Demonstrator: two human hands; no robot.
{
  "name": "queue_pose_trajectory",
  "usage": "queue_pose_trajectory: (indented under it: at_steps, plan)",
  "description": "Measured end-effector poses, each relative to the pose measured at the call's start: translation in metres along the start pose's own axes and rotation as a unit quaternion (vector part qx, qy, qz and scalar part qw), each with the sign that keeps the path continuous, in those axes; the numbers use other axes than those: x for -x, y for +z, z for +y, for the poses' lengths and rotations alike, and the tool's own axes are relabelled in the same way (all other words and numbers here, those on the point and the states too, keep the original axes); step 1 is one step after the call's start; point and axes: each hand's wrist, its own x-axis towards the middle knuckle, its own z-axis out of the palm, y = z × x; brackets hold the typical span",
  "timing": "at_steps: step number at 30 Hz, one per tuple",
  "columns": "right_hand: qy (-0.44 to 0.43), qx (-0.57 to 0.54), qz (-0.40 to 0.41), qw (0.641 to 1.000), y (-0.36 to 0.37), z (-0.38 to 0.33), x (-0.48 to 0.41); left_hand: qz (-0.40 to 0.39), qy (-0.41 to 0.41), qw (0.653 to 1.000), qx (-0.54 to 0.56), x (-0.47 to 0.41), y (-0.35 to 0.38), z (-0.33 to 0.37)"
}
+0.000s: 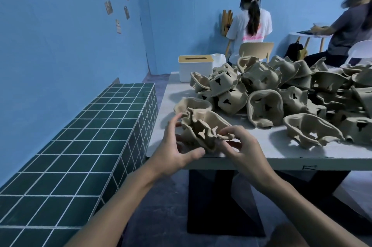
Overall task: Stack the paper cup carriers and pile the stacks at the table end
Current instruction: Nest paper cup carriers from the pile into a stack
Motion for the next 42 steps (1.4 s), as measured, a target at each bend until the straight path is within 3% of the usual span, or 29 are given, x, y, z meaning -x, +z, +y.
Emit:
queue_pose_trajectory:
  at_steps: [11, 17, 21, 29, 39, 42]
  plan:
    - [0.007, -0.037, -0.029, 0.999, 0.002, -0.009, -0.007, -0.004, -0.017, 0.996, 0.091, -0.006, -0.018, 0.002]
    - [-0.005, -0.041, -0.031, 0.999, 0.006, -0.012, -0.010, 0.009, 0.016, 1.000, 0.014, 0.001, -0.010, -0.007]
    - [-0.017, -0.032, -0.076, 0.996, 0.011, -0.014, -0.013, 0.051, 0.032, 0.998, 0.002, 0.008, -0.004, -0.008]
    - [-0.012, -0.042, -0.168, 0.985, 0.014, -0.015, -0.016, 0.036, 0.026, 0.998, -0.049, 0.014, -0.021, -0.006]
    - [0.007, -0.041, -0.196, 0.980, 0.019, -0.007, -0.027, 0.078, 0.052, 0.986, -0.136, 0.010, -0.030, -0.015]
    - [0.018, -0.052, -0.141, 0.989, 0.016, -0.003, -0.038, 0.057, 0.045, 0.987, -0.145, 0.008, -0.037, -0.018]
